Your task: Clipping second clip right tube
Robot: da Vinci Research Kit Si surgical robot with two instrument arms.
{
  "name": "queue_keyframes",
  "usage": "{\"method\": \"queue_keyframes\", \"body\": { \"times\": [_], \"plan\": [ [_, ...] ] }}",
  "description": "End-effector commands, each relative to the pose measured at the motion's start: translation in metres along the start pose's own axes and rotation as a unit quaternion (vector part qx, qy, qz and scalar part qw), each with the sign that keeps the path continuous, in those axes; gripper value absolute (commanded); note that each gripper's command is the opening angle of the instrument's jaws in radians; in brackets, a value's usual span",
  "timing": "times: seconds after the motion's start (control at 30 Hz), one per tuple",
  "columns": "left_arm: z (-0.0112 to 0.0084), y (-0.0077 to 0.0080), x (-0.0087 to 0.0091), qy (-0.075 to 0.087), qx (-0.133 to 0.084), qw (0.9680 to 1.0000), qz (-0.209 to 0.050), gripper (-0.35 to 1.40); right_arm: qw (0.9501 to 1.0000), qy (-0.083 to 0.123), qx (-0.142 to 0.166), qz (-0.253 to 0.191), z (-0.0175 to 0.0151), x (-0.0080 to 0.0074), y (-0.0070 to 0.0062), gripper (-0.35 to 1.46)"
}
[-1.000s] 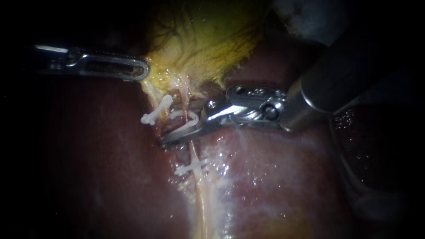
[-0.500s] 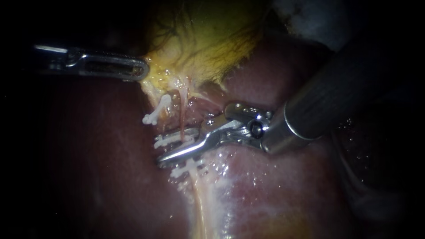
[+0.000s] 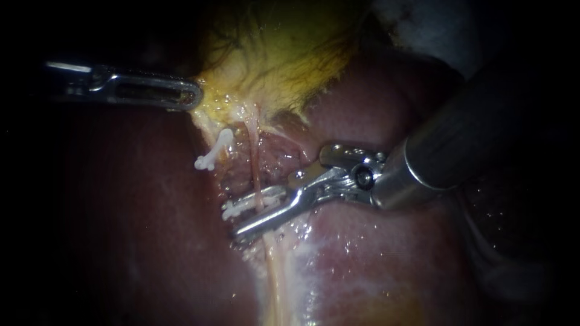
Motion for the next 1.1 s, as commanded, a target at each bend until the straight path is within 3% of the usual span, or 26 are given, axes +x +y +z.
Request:
{"method": "queue_keyframes", "body": {
  "times": [0.03, 0.43, 0.87, 0.97, 1.1],
  "plan": [
    [0.0000, 0.0000, 0.0000, 0.000, 0.000, 1.0000, 0.000, -0.35, 1.0000, 0.002, 0.002, 0.001, -0.0001, 0.0002, -0.0003, 0.49],
    [0.0000, 0.0000, 0.0000, 0.000, 0.000, 1.0000, 0.000, -0.35, 0.9999, 0.007, 0.006, 0.015, -0.0006, 0.0012, -0.0018, 0.42],
    [-0.0001, 0.0000, 0.0000, 0.000, 0.000, 1.0000, 0.000, -0.35, 0.9996, 0.004, 0.005, 0.026, -0.0009, 0.0009, -0.0021, -0.15],
    [-0.0001, 0.0000, 0.0000, 0.000, 0.000, 1.0000, 0.000, -0.35, 0.9996, 0.002, 0.006, 0.026, -0.0008, 0.0009, -0.0022, -0.35],
    [-0.0001, 0.0000, 0.0000, 0.000, 0.000, 1.0000, 0.000, -0.35, 0.9986, 0.004, 0.001, 0.053, -0.0005, 0.0012, -0.0017, -0.35]
  ]
}}
